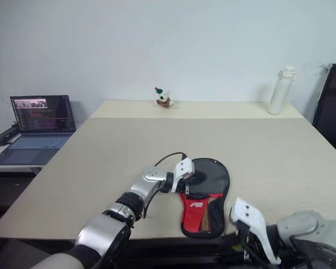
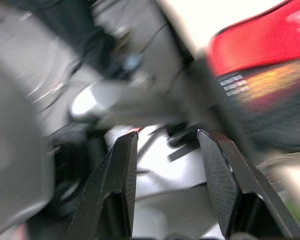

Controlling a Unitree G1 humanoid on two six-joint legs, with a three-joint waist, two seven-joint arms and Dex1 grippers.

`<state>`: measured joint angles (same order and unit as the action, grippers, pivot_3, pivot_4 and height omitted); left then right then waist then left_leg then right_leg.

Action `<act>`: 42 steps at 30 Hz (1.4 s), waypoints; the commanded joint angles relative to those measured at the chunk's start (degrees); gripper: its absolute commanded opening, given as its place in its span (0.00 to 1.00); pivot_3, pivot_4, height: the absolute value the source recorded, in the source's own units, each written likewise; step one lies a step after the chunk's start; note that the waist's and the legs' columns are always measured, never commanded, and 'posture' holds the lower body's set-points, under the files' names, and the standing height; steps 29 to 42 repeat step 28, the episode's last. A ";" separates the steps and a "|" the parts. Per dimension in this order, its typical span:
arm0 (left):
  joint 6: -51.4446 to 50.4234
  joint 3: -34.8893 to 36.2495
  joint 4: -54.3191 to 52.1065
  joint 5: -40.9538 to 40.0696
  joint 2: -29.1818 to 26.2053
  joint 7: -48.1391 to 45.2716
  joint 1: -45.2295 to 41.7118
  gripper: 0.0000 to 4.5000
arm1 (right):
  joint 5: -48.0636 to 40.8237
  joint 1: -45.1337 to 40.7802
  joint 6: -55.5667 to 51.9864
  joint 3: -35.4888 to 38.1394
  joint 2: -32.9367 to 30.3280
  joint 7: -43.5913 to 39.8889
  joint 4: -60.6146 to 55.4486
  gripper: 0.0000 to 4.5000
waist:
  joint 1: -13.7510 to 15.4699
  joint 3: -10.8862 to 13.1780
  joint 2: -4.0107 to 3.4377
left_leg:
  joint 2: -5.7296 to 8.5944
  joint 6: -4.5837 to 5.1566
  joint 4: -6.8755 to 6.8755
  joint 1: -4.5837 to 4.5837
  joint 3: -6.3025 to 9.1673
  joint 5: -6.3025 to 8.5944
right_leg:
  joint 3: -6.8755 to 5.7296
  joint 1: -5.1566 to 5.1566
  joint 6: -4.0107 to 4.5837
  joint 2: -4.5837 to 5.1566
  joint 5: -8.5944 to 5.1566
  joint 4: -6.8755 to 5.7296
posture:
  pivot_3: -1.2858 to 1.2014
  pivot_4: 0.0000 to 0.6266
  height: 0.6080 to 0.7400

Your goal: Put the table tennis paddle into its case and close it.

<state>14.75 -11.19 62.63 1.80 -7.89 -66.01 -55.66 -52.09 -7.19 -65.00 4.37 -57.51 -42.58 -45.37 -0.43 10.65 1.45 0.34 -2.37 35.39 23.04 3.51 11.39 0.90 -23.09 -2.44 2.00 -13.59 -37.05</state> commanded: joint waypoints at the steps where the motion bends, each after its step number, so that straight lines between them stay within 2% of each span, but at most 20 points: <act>1: -4.78 3.91 -11.25 -5.77 -3.97 -4.14 3.67 1.00 | 5.79 -4.87 8.06 1.31 3.20 1.68 6.41 0.46 | -0.50 0.01 0.02 | -0.02 0.00 0.00 -0.01 -0.02 0.00 | 0.01 -0.01 0.00 -0.01 0.00 -0.01 | 0.52 0.24 1.00; 4: -14.60 6.07 -26.51 -10.47 -9.21 -6.30 10.43 1.00 | 10.42 -9.32 15.72 -0.22 7.02 0.52 12.34 0.46 | -1.53 0.02 0.00 | -0.09 0.00 -0.03 -0.02 -0.03 0.00 | 0.05 -0.06 0.02 -0.05 0.01 -0.06 | 0.52 0.24 1.00; 9: -30.53 9.01 -51.13 -16.35 -16.96 -3.51 22.46 1.00 | 16.23 -15.18 26.13 -2.97 9.79 -7.13 25.94 0.46 | -1.43 0.02 -0.01 | -0.09 0.00 -0.17 -0.04 -0.01 0.00 | 0.06 -0.10 0.05 -0.07 -0.01 -0.06 | 0.52 0.24 1.00; 15: -39.10 12.11 -67.18 -19.79 -21.07 3.71 31.30 1.00 | 26.28 -24.78 38.85 -7.02 11.88 -13.98 46.76 0.46 | -1.14 0.03 -0.02 | -0.07 0.00 0.01 -0.04 -0.01 0.00 | 0.05 -0.03 0.08 -0.02 0.02 -0.10 | 0.52 0.24 1.00; 22: -38.06 10.72 -65.42 -18.87 -20.64 7.82 28.57 1.00 | 33.46 -30.29 47.10 -6.82 10.94 -18.45 62.14 0.46 | -1.10 0.04 -0.02 | -0.06 0.00 0.04 -0.02 -0.08 0.00 | 0.08 -0.05 0.12 -0.02 0.04 -0.08 | 0.52 0.24 1.00; 28: -35.36 10.82 -61.90 -19.00 -20.49 8.61 29.33 1.00 | 33.93 -23.87 42.71 -3.75 9.49 -15.21 54.46 0.46 | -1.10 0.04 -0.03 | -0.07 0.00 0.00 -0.03 -0.09 0.00 | 0.11 -0.06 0.13 -0.02 0.04 -0.08 | 0.52 0.24 1.00; 42: -35.36 10.82 -61.90 -19.00 -20.49 8.61 29.33 1.00 | 33.93 -23.87 42.71 -3.75 9.49 -15.21 54.46 0.46 | -1.10 0.04 -0.03 | -0.07 0.00 0.00 -0.03 -0.09 0.00 | 0.11 -0.06 0.13 -0.02 0.04 -0.08 | 0.52 0.24 1.00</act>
